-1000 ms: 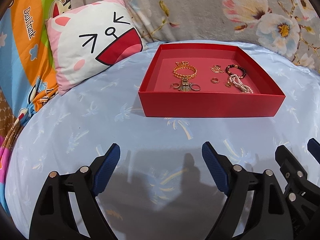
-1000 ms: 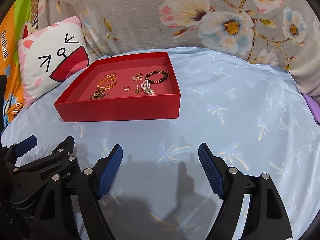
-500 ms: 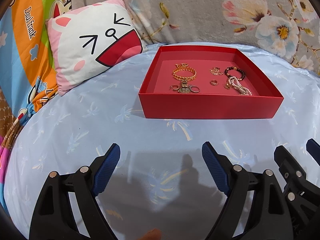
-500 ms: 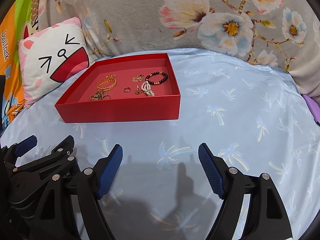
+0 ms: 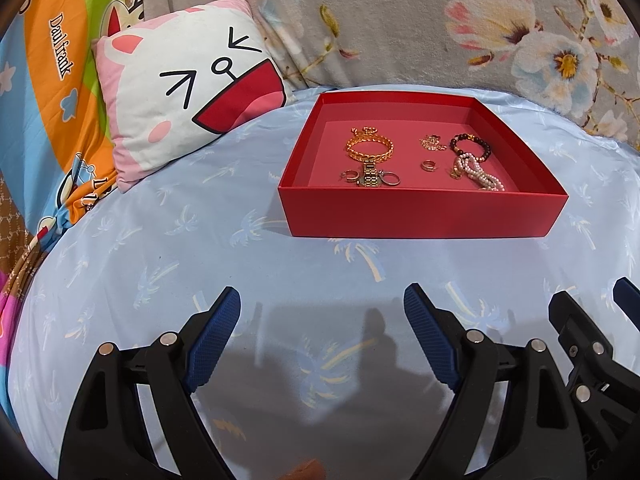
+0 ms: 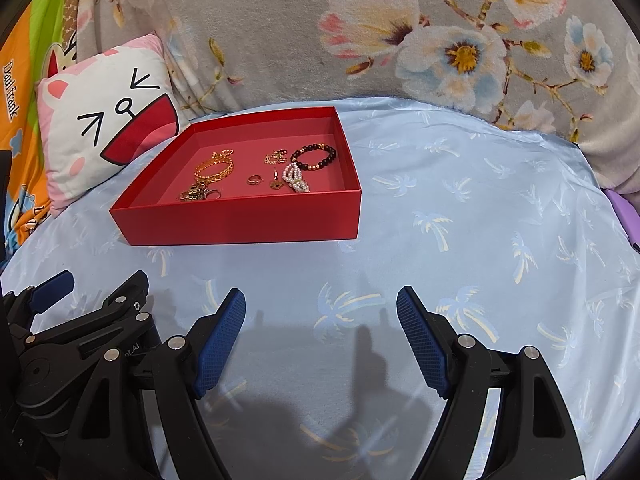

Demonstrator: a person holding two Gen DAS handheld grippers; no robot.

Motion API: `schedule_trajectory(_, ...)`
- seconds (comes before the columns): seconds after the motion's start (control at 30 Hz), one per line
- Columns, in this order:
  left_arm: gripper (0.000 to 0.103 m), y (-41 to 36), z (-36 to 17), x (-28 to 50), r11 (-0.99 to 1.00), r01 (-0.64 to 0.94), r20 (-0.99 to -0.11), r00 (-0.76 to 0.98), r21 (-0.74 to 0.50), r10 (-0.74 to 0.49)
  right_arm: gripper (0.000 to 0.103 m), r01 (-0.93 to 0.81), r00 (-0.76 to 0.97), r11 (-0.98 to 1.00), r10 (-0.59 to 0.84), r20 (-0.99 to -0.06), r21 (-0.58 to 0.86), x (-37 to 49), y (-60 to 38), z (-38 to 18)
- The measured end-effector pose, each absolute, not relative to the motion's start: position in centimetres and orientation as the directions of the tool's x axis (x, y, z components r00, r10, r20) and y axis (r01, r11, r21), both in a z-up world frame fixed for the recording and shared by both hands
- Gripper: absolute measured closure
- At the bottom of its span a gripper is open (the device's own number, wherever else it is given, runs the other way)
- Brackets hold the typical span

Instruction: Organize jewelry

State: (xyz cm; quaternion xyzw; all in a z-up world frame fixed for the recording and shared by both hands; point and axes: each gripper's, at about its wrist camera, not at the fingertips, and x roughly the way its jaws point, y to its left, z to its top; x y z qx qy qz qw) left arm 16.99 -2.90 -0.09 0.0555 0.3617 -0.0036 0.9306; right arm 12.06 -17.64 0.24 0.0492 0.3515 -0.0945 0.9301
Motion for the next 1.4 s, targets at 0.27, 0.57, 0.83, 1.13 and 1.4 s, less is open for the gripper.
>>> schedule_trajectory(0.27, 0.022, -2.88, -0.08, 16.98, 0.994, 0.046, -0.673, 0.739, 0.102, 0.034, 0.027, 0.211, 0.735, 0.977, -0.142, -0.663, 0.025, 12.06, -17.56, 0.24)
schedule_trajectory(0.57, 0.022, -2.86, -0.10, 16.97, 0.994, 0.047, -0.672, 0.739, 0.102, 0.034, 0.027, 0.211, 0.735, 0.977, -0.142, -0.663, 0.025, 12.05, -17.51, 0.22)
schedule_trajectory(0.83, 0.022, -2.72, 0.02, 16.93, 0.993, 0.043, -0.669, 0.742, 0.107, 0.040, 0.027, 0.212, 0.735, 0.977, -0.144, -0.663, 0.023, 12.04, -17.50, 0.24)
schedule_trajectory(1.13, 0.022, -2.76, 0.01, 16.92, 0.993, 0.043, -0.669, 0.742, 0.107, 0.040, 0.026, 0.211, 0.735, 0.977, -0.143, -0.663, 0.023, 12.06, -17.51, 0.21)
schedule_trajectory(1.4, 0.023, -2.68, 0.06, 16.92, 0.993, 0.045, -0.670, 0.742, 0.105, 0.037, 0.026, 0.211, 0.735, 0.977, -0.142, -0.663, 0.023, 12.04, -17.53, 0.21)
